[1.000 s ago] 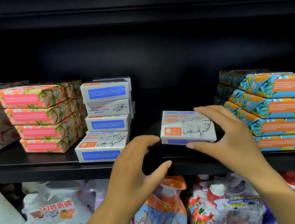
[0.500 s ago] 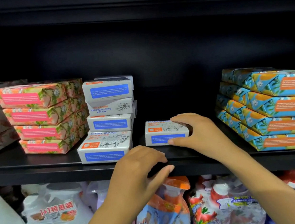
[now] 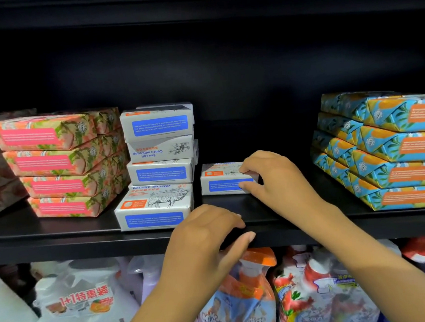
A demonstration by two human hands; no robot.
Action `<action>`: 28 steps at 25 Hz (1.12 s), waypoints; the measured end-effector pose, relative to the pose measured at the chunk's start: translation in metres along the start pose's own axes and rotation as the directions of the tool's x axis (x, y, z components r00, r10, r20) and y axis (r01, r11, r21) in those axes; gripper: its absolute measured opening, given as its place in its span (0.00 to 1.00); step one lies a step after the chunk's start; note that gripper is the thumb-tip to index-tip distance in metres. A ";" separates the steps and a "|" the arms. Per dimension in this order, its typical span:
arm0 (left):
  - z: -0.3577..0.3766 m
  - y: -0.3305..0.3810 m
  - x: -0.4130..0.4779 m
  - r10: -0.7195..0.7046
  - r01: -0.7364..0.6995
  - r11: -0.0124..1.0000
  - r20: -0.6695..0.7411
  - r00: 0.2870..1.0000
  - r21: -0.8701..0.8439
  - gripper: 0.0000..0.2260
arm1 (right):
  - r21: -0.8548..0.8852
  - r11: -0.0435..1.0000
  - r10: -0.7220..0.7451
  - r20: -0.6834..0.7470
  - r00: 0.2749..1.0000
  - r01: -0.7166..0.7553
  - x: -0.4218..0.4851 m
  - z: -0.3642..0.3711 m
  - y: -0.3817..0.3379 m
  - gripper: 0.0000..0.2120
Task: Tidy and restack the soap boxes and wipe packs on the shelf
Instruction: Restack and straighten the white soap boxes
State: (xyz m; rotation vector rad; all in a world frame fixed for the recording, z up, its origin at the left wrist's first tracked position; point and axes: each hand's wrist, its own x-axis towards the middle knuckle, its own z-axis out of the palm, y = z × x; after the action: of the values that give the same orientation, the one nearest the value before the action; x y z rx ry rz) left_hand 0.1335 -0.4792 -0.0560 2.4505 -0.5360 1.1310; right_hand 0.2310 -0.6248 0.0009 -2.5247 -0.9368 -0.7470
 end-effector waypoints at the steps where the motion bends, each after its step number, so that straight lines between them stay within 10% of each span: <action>1: 0.000 0.000 0.000 0.001 -0.001 1.000 0.004 1.000 0.000 0.12 | -0.012 1.000 0.012 0.015 1.000 -0.012 0.003 0.001 -0.002 0.12; 8: -0.005 0.000 -0.002 0.035 -0.035 0.999 0.066 0.997 0.002 0.12 | -0.039 0.998 0.045 0.077 0.996 -0.042 0.007 0.003 -0.005 0.14; 15: -0.057 -0.027 -0.005 0.022 -0.016 1.000 -0.266 0.964 0.023 0.15 | 0.386 0.912 0.014 -0.373 0.928 0.141 0.017 -0.010 -0.042 0.16; 21: -0.087 -0.062 -0.008 -0.186 0.175 0.979 0.105 0.977 0.108 0.27 | 0.218 0.967 -0.116 -0.082 0.990 0.132 0.077 -0.010 -0.079 0.33; 28: -0.085 -0.065 -0.011 -0.207 0.196 0.976 0.119 0.971 0.092 0.22 | 0.253 0.959 -0.113 -0.059 0.992 0.124 0.090 -0.014 -0.087 0.20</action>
State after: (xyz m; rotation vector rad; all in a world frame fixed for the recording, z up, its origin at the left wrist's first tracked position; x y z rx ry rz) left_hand 0.1049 -0.3800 -0.0250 2.5901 -0.2734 0.9353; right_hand 0.2246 -0.5242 0.0764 -2.2358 -1.1019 -0.6648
